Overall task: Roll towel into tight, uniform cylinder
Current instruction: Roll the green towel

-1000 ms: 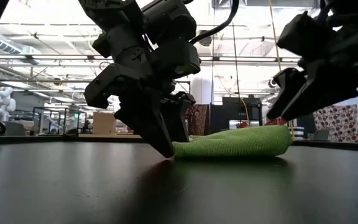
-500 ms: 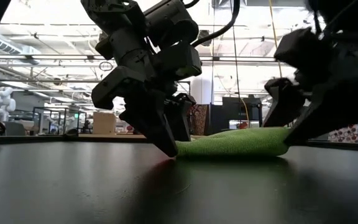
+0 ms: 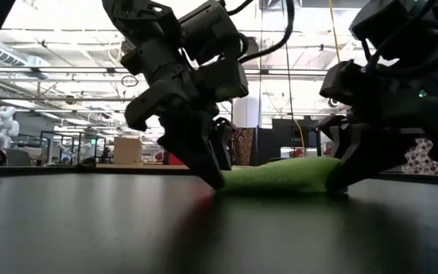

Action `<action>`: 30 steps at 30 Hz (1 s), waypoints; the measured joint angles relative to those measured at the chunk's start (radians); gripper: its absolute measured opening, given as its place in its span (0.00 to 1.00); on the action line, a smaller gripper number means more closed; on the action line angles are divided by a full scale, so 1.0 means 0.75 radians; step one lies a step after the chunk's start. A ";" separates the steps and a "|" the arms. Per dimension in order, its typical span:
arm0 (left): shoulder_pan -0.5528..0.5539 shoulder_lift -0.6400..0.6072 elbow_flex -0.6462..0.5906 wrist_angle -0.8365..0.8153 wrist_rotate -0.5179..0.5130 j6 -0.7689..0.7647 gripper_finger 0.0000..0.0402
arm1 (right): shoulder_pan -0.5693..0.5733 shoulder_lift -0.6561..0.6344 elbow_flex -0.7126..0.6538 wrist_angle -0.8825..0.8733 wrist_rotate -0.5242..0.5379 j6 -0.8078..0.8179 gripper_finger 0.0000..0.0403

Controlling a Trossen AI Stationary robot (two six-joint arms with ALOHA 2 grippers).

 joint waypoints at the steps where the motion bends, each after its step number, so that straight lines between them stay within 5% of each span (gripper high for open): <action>1: 0.008 0.000 0.000 0.002 0.006 -0.019 0.37 | -0.001 -0.010 -0.003 -0.002 -0.004 0.017 0.13; 3: 0.028 0.000 0.000 0.010 0.047 -0.039 0.28 | -0.002 -0.033 -0.004 -0.014 -0.020 0.053 0.04; 8: 0.086 0.003 -0.001 0.025 0.219 -0.109 0.04 | -0.024 -0.053 -0.005 -0.034 -0.132 0.151 0.05; 18: 0.177 0.006 -0.003 0.108 0.580 -0.346 0.03 | -0.024 -0.057 -0.004 -0.037 -0.327 0.222 0.06; 30: 0.251 0.130 0.006 0.183 0.834 -0.790 0.02 | -0.023 -0.056 -0.005 -0.030 -0.436 0.196 0.08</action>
